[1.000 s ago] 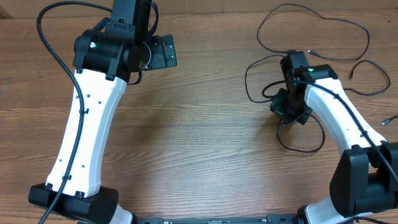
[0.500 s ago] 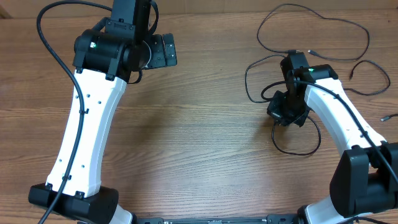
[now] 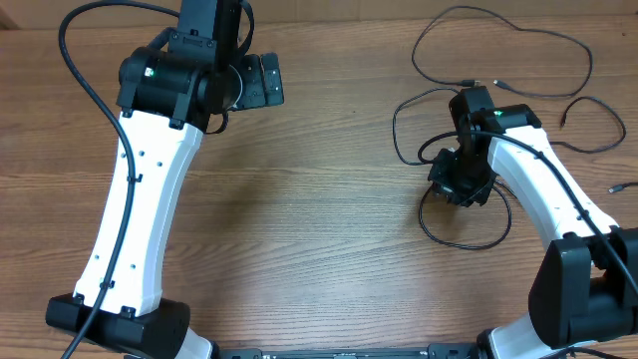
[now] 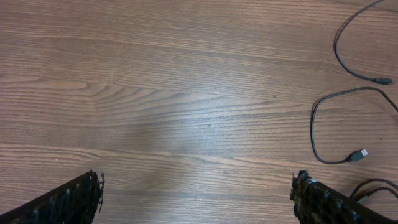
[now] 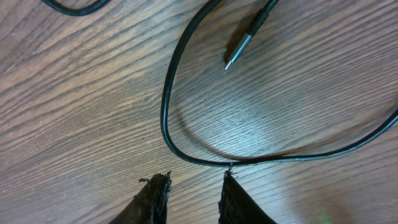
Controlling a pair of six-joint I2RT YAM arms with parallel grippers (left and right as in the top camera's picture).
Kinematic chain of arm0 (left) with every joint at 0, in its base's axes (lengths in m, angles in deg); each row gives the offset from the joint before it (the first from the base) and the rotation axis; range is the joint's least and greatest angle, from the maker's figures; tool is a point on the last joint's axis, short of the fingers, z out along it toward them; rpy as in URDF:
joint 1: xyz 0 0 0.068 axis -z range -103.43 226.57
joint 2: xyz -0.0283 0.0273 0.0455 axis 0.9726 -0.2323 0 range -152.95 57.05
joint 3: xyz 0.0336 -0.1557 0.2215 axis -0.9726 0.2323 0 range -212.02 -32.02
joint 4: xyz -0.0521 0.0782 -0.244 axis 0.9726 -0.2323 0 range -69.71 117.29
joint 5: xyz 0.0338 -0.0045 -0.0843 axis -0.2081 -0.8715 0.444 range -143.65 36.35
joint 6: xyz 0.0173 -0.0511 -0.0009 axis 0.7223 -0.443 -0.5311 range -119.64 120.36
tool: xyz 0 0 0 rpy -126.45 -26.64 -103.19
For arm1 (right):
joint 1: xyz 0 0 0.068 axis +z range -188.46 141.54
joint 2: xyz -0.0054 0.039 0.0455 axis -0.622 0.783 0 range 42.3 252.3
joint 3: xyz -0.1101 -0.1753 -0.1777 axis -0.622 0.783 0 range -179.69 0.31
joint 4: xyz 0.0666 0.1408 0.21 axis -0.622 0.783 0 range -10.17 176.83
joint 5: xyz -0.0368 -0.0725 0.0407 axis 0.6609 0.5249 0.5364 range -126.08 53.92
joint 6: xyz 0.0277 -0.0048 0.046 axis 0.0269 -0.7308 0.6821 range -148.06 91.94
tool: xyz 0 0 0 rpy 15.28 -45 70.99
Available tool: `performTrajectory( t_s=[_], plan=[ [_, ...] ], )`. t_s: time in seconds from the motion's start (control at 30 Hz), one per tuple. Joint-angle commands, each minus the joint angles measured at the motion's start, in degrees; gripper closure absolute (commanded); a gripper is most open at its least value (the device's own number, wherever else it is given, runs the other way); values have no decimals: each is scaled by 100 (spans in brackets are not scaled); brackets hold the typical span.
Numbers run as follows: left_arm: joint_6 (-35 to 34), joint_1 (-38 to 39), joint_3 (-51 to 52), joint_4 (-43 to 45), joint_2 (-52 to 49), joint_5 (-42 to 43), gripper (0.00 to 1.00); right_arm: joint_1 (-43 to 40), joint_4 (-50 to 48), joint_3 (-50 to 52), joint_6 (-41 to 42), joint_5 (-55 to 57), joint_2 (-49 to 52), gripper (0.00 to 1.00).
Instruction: Untangle cables
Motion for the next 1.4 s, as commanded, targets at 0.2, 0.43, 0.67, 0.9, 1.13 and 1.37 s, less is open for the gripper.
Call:
performTrajectory(
  t_s=[0.2,0.43,0.67,0.9,1.13,1.37],
  plan=[
    [-94,-20,-70,48,-55,-55,1,81,-590,120,-295,-592,-90,70],
    [-92,-20,-70,-13,-55,-52,0,262,-1062,363,-249,227,9,43],
    [-92,-20,-70,-9,-55,-52,0,262,-1641,960,-254,107,105,47],
    [-92,-20,-70,17,-55,-55,0,262,-1834,1200,-254,-328,251,80],
    [-92,-20,-70,15,-55,-52,1,262,-1598,1196,-2,-289,291,96],
    [-92,-20,-70,103,-55,-55,1,323,-780,1152,223,-402,212,96]
  ],
)
